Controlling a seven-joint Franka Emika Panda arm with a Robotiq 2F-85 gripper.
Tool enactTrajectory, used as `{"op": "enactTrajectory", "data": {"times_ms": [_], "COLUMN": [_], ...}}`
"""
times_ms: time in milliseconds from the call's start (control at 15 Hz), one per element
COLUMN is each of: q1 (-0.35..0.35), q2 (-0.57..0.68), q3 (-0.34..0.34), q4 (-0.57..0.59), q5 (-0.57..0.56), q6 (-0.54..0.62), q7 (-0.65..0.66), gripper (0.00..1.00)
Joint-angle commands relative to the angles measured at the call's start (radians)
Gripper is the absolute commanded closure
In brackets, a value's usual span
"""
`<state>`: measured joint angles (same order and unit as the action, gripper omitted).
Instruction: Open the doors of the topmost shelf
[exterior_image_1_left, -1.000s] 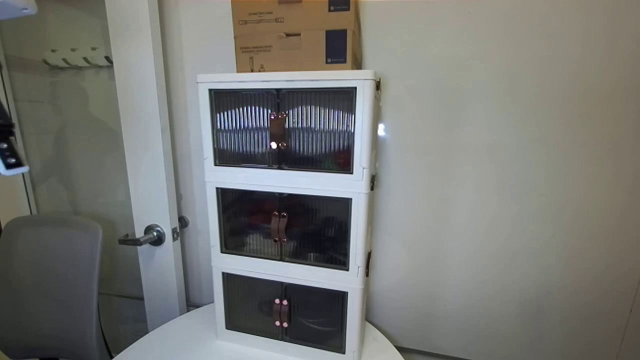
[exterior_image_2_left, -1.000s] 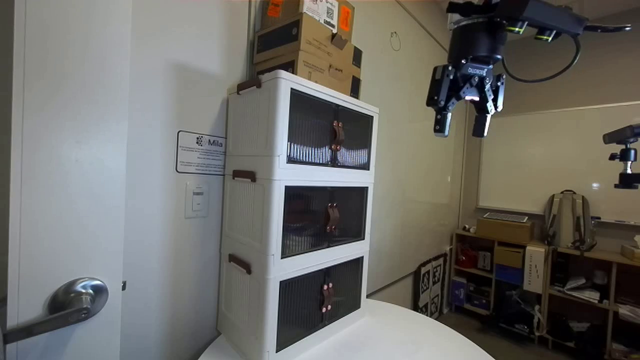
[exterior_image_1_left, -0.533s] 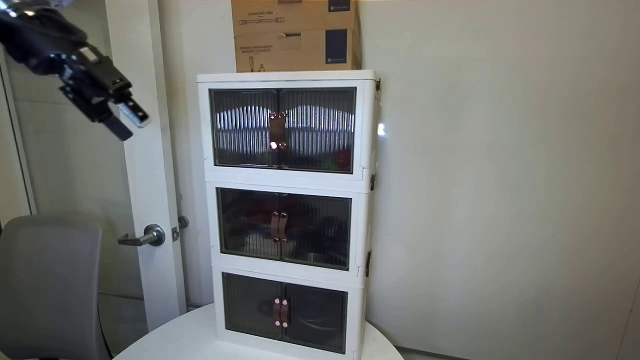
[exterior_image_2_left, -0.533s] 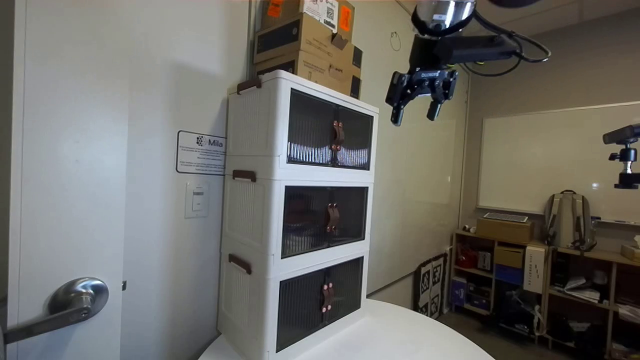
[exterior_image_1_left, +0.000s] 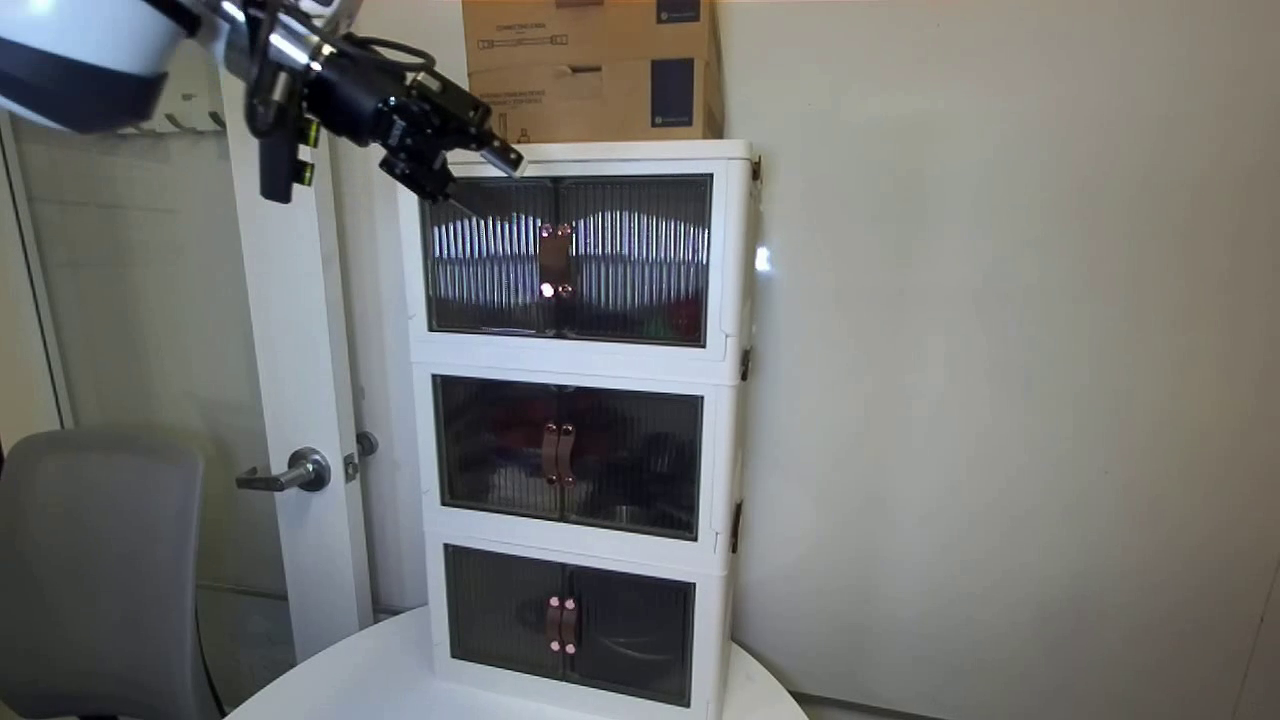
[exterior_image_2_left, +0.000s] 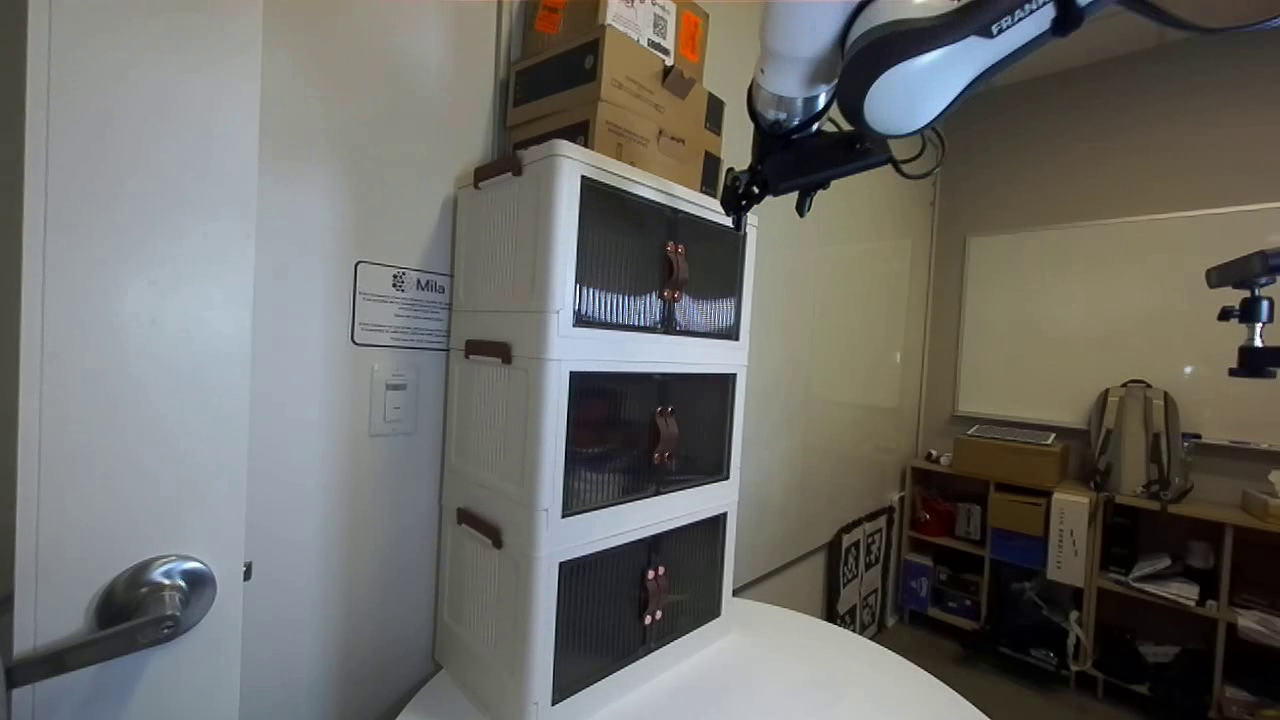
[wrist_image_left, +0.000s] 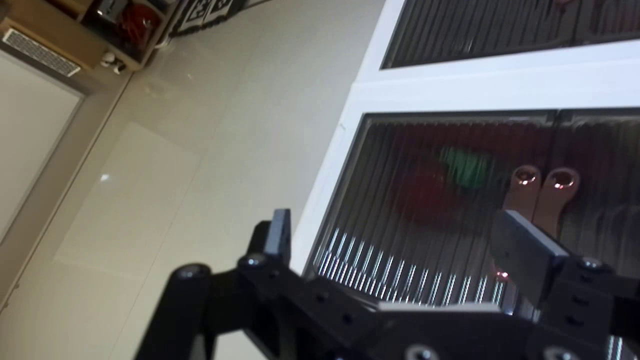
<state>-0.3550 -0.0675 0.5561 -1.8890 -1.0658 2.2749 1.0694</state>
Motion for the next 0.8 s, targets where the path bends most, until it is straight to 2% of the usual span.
{"op": "enactTrajectory", "data": {"times_ms": [0,67,133,467,733], "q1": [0.198,0.087,0.277,0.461,0.516], "q2": [0.255,0.313,0.347,0.487,0.529], "q3": [-0.114,0.02,-0.16,-0.32,-0.395], "q4": [0.249,0.3,0.342,0.515,0.586], "q5": [-0.224,-0.276,-0.29,-0.282,-0.255], "q6": [-0.109,-0.124,-0.125,-0.077,-0.082], "q7": [0.076,0.083,0.073,0.044,0.026], "gripper": [0.0,0.0,0.0,0.0,0.0]}}
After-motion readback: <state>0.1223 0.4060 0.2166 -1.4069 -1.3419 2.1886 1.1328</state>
